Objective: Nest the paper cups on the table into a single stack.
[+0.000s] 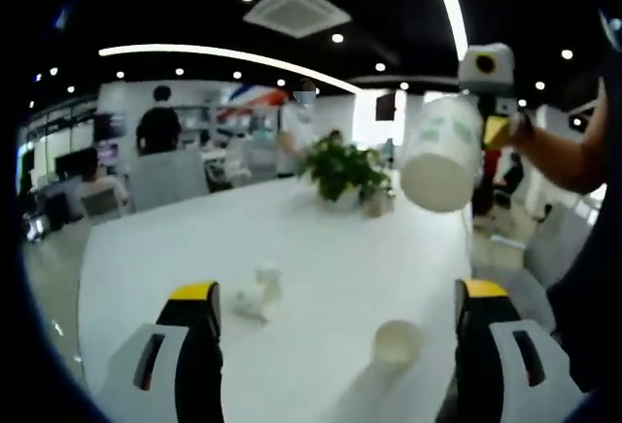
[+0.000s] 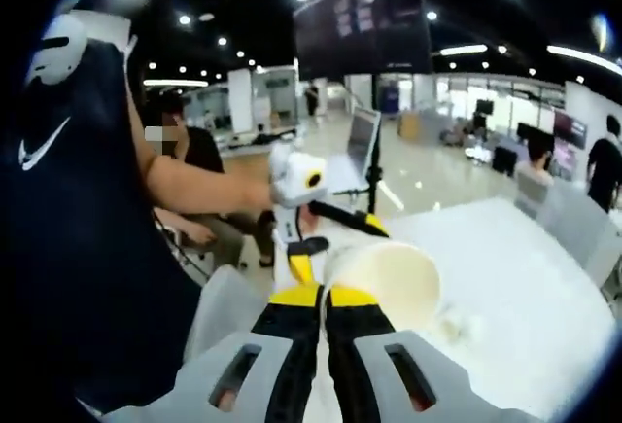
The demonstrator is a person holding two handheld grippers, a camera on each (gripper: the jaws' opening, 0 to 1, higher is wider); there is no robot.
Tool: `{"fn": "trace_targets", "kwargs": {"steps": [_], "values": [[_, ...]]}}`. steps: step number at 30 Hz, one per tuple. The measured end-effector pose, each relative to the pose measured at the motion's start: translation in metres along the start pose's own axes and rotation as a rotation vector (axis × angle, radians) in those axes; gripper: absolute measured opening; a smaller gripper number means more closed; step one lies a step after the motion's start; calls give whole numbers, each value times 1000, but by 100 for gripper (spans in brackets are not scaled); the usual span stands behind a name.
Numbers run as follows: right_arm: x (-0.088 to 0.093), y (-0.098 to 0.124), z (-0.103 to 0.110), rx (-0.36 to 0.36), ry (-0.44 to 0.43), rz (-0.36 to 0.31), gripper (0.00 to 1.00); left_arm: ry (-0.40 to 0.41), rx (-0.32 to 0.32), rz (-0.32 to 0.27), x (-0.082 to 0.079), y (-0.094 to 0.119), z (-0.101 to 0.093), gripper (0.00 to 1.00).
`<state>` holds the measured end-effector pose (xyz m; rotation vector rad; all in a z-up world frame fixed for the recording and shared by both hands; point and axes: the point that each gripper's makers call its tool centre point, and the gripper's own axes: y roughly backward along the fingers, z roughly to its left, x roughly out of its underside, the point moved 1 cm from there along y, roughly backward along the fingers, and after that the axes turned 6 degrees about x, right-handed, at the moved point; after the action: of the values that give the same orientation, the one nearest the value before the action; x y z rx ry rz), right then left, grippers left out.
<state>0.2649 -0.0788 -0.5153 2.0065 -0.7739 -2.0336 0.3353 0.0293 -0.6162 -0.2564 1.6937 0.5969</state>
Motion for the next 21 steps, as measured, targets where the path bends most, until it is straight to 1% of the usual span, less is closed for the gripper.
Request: {"fn": "trace_targets", "kwargs": {"steps": [2,4,6,7,8,10,12,13,14,19,21], "values": [[-2,0,-2,8,22,18,0,1,-16,3,2,3,2,99],[-2,-1,-4,12,27,39,0,0,-29,7,5,5,5,99],[-2,-3,-5,11,45,86,0,1,-59,26,11,8,10,99],[0,-3,-7,18,54,111,0,4,-83,54,17,10,14,99],[5,-4,-7,20,61,163,0,2,-97,75,22,11,17,99],[8,-6,-6,14,93,215,0,7,-107,76,24,13,18,99],[10,-6,-5,12,105,262,0,17,-121,70,24,15,19,99],[12,-4,-5,15,136,303,0,17,-123,68,25,16,20,99],[12,-4,-5,16,151,325,0,18,-125,66,25,16,20,99],[4,2,-2,8,214,426,0,18,-127,80,32,17,17,99],[2,3,-1,3,227,461,0,27,-128,80,35,17,16,99]]}}
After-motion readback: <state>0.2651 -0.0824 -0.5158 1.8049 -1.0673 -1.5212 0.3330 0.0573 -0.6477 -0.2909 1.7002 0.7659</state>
